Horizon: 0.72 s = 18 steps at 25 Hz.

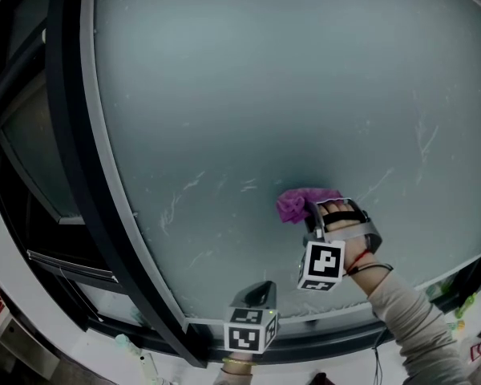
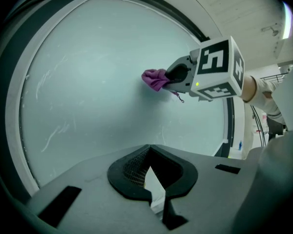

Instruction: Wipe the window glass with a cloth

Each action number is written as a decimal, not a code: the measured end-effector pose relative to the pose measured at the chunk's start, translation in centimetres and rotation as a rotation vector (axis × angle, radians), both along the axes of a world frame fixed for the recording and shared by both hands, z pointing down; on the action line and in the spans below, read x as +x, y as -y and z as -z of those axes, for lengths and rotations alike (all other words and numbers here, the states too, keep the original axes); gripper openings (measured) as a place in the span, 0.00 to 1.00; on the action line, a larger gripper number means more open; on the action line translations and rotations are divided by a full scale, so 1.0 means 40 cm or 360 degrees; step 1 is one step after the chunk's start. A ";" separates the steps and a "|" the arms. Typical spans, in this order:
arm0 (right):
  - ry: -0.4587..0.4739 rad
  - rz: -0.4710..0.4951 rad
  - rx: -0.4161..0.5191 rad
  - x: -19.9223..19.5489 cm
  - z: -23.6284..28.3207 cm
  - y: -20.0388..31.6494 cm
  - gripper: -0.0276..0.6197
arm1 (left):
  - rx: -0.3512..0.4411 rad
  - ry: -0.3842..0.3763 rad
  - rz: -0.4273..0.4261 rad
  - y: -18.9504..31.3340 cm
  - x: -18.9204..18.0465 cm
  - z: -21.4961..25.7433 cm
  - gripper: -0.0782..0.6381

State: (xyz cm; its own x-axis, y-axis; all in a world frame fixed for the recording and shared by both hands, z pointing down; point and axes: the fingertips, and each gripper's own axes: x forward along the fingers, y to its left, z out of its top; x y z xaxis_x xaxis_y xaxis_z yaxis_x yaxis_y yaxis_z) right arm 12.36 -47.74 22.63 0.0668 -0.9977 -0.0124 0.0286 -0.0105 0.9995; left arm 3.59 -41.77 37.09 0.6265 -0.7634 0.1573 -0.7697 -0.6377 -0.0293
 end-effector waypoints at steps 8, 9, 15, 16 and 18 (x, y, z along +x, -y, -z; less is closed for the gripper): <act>0.0052 -0.0001 -0.0177 -0.004 -0.171 -0.001 0.13 | -0.0006 -0.0018 0.0017 -0.002 -0.004 -0.003 0.12; 0.0054 -0.0001 -0.0204 -0.006 -0.195 -0.002 0.13 | -0.0008 -0.0018 0.0018 -0.002 -0.004 -0.004 0.12; 0.0071 -0.0012 -0.0330 -0.011 -0.303 -0.001 0.13 | -0.0026 -0.0020 0.0018 -0.001 -0.004 -0.018 0.12; 0.0075 -0.0014 -0.0345 -0.010 -0.315 -0.001 0.13 | -0.0026 -0.0022 0.0017 -0.001 -0.004 -0.019 0.12; 0.0084 -0.0015 -0.0369 -0.010 -0.334 0.000 0.13 | -0.0028 -0.0021 0.0016 -0.001 -0.004 -0.021 0.12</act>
State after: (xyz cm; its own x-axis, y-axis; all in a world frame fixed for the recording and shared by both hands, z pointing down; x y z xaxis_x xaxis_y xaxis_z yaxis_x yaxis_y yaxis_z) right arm 11.98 -47.73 36.01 0.0704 -0.9727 0.2209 -0.0247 0.2197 0.9753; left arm 3.45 -41.73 37.93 0.6209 -0.7668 0.1625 -0.7763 -0.6303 -0.0083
